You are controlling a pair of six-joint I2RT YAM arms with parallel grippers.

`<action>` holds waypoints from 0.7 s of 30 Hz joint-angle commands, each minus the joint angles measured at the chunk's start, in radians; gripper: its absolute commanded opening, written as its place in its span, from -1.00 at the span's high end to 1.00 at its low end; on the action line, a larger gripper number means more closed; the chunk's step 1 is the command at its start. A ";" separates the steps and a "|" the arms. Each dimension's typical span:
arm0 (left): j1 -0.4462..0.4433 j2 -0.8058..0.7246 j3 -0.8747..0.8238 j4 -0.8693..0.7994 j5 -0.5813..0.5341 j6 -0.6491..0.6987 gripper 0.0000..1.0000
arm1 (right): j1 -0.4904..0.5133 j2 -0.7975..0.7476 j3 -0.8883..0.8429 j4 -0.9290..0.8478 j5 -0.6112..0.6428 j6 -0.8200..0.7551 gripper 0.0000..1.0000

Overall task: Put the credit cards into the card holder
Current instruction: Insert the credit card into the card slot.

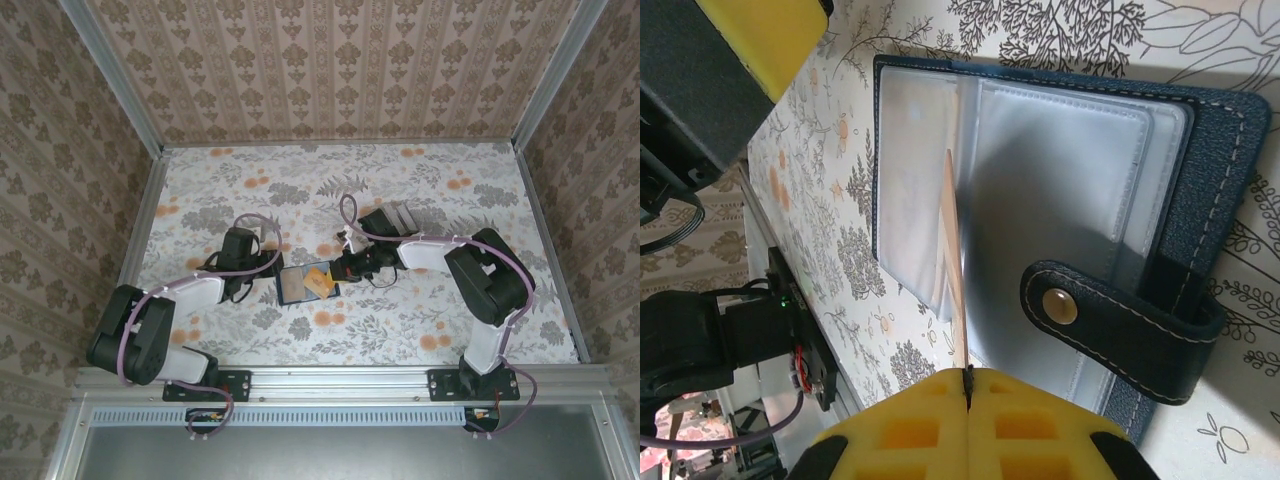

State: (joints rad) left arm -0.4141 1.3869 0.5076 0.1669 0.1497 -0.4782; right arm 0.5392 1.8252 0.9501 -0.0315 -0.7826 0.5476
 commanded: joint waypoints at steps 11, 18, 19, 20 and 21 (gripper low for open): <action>-0.021 0.019 0.039 -0.026 -0.029 -0.020 0.18 | -0.005 0.075 0.004 0.189 -0.002 0.181 0.91; -0.027 0.021 0.040 -0.035 -0.039 -0.025 0.21 | 0.006 0.079 -0.076 0.364 0.098 0.326 0.88; -0.027 0.023 0.042 -0.038 -0.037 -0.028 0.22 | 0.012 0.078 -0.094 0.402 0.119 0.351 0.87; -0.028 0.022 0.042 -0.038 -0.034 -0.029 0.22 | 0.018 0.082 -0.101 0.424 0.131 0.368 0.86; -0.028 0.023 0.043 -0.038 -0.032 -0.030 0.22 | 0.026 0.087 -0.106 0.442 0.141 0.381 0.86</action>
State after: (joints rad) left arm -0.4328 1.4002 0.5179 0.1505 0.1272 -0.4908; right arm 0.5446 1.8881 0.8757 0.2962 -0.7124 0.8322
